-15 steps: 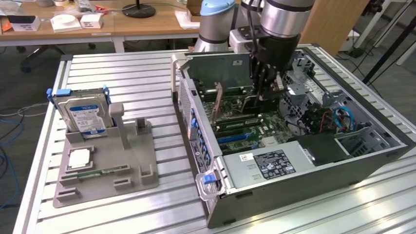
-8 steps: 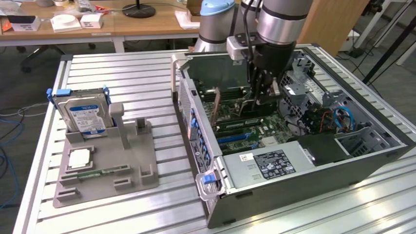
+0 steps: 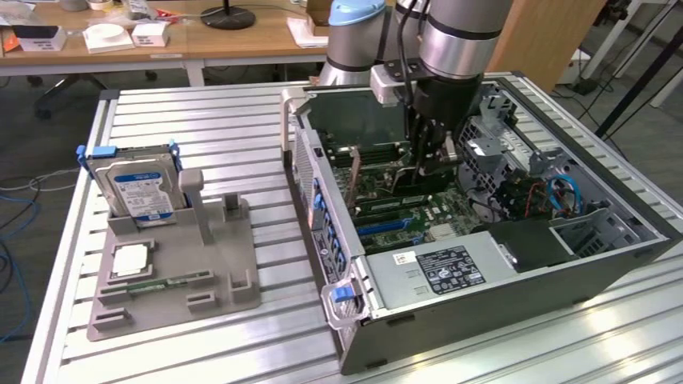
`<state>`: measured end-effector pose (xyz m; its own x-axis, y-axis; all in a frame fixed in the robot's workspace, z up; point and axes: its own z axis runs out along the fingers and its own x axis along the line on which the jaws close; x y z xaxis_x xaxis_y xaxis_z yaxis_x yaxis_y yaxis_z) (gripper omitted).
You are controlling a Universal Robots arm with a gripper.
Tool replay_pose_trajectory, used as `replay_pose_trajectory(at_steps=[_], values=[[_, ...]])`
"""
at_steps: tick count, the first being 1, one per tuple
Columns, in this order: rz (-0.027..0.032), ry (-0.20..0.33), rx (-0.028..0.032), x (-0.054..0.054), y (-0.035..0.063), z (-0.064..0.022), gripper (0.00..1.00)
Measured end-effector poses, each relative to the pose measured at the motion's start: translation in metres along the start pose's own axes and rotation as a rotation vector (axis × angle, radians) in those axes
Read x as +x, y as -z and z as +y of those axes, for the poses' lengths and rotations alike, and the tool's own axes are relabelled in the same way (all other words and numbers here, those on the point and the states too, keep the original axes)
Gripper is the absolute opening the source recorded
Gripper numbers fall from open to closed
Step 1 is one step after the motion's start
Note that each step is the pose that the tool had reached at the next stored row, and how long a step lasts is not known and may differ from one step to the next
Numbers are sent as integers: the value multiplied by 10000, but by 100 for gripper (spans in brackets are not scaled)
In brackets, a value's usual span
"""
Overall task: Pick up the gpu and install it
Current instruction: 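Insert the gpu into the slot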
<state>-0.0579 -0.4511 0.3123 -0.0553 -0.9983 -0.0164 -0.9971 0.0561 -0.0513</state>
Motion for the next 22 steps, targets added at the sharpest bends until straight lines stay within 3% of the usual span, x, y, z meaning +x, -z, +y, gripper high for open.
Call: replay_pose_trajectory(at_steps=[17,22], values=[[-2,-1,1,73,-270,21,26],[1,0,0,74,-279,20,26]])
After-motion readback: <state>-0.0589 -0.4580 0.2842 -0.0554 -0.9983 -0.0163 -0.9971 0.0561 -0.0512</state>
